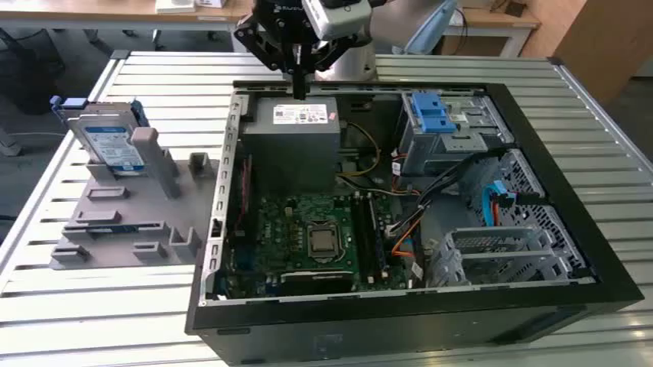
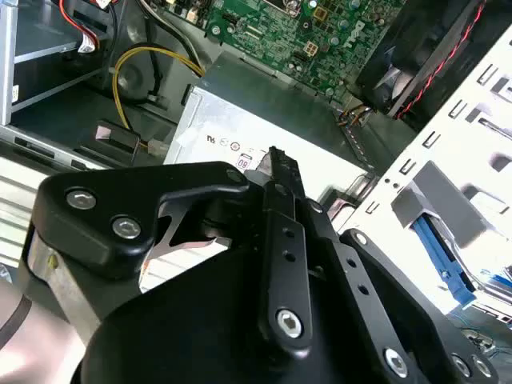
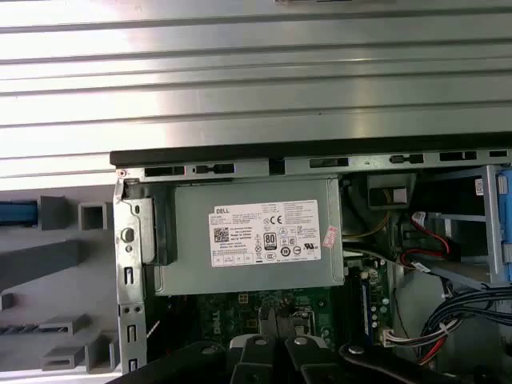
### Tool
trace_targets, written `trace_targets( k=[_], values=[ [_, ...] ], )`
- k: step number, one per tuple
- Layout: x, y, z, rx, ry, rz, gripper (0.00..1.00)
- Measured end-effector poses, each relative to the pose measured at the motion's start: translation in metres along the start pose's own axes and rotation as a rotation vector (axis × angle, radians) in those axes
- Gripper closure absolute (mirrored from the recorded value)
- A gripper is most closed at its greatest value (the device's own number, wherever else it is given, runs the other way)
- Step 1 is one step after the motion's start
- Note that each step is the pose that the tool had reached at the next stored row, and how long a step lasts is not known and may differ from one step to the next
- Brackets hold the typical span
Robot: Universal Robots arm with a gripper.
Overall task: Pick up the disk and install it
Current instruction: 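Reach for the disk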
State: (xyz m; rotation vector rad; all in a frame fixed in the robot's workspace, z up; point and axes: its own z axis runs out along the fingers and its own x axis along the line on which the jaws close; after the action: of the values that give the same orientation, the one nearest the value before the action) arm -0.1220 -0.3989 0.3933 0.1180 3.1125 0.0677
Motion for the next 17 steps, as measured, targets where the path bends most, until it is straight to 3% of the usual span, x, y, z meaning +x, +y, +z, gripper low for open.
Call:
trace_targets(
  k=[17],
  values=[
    [0.0043,-0.0003,0.0000,0.0000,0.0000,0.000,0.89]
  ],
)
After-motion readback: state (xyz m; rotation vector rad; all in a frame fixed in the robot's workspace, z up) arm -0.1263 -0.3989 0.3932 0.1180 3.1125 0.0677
